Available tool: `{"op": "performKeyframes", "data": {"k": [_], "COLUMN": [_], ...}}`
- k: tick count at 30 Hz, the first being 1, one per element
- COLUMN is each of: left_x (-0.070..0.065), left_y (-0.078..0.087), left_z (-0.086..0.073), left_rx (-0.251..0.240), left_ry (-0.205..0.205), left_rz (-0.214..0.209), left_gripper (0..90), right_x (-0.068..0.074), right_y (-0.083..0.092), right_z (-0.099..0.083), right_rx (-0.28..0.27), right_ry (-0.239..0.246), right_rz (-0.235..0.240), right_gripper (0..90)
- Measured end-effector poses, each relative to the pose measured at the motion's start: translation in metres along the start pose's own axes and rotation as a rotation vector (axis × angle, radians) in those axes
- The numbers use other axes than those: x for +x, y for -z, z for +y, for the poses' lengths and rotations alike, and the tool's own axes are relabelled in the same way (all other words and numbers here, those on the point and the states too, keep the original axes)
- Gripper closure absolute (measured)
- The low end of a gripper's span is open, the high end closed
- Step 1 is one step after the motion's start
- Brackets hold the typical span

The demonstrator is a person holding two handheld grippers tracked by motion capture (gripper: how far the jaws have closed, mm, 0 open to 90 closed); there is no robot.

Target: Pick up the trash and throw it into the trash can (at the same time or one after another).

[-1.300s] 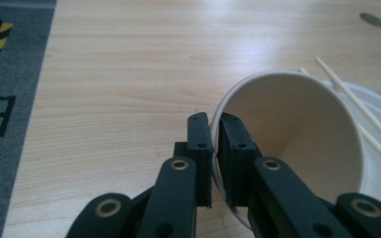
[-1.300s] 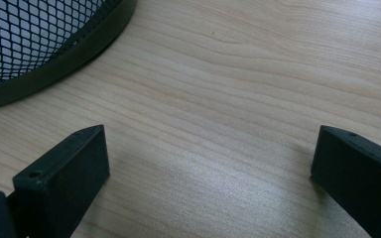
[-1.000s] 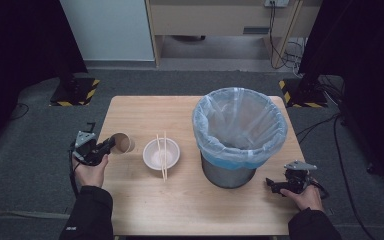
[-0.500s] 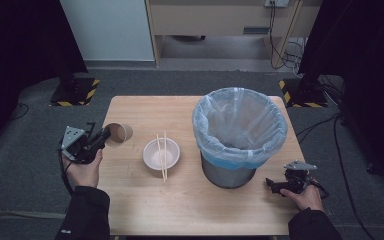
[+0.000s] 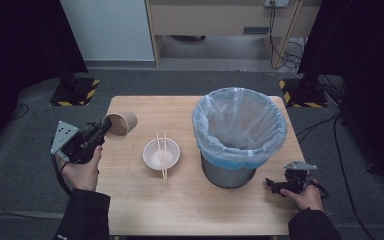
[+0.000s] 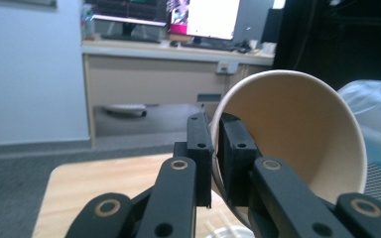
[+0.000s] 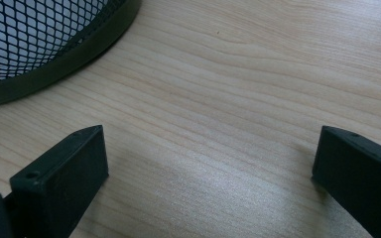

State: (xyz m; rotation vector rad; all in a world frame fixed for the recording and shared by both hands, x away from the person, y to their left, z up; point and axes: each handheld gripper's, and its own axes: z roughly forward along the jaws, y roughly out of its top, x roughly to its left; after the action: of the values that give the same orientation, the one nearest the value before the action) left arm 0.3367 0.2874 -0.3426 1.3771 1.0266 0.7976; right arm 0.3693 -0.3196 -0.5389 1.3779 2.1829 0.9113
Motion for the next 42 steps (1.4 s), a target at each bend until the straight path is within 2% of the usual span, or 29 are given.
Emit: {"op": "performKeyframes", "data": {"k": [2, 5, 10, 20, 22, 29, 31, 36, 38, 39, 42], "left_x": [-0.002, -0.014, -0.027, -0.044, -0.051, -0.065, -0.075, -0.09, -0.099, -0.099, -0.113], "left_y": [0.001, 0.005, 0.009, 0.014, 0.01, -0.002, -0.008, -0.015, -0.021, -0.021, -0.029], "left_z": [0.002, 0.011, 0.021, 0.039, 0.044, 0.053, 0.059, 0.066, 0.071, 0.071, 0.077], "left_rx": [-0.009, -0.051, -0.092, -0.152, -0.169, -0.194, -0.204, -0.226, -0.243, -0.243, -0.239], "left_ry": [-0.003, -0.012, -0.029, -0.067, -0.07, -0.072, -0.096, -0.097, -0.111, -0.111, -0.106], "left_rz": [-0.007, -0.042, -0.073, -0.094, -0.12, -0.152, -0.156, -0.187, -0.202, -0.202, -0.235], "left_gripper": [84.0, 84.1, 84.1, 84.0, 84.1, 84.1, 84.1, 84.1, 84.1, 84.1, 84.1], "right_x": [0.0, 0.0, 0.0, 0.0, 0.0, 0.0, 0.0, 0.0, 0.0, 0.0, 0.0], "right_y": [0.0, 0.0, 0.0, 0.0, 0.0, 0.0, 0.0, 0.0, 0.0, 0.0, 0.0], "right_z": [0.0, 0.0, 0.0, 0.0, 0.0, 0.0, 0.0, 0.0, 0.0, 0.0, 0.0], "right_rx": [0.0, 0.0, 0.001, 0.004, 0.004, 0.004, 0.005, 0.003, 0.003, 0.003, 0.003], "right_ry": [0.0, -0.001, -0.001, 0.002, 0.004, 0.004, 0.002, 0.004, 0.004, 0.005, 0.005], "right_rz": [0.0, 0.0, 0.0, 0.002, 0.002, 0.002, 0.003, 0.003, 0.004, 0.004, 0.004], "right_gripper": [1.1, 1.2, 1.1, 0.8, 0.8, 0.8, 0.8, 0.8, 0.8, 0.8, 0.8]}}
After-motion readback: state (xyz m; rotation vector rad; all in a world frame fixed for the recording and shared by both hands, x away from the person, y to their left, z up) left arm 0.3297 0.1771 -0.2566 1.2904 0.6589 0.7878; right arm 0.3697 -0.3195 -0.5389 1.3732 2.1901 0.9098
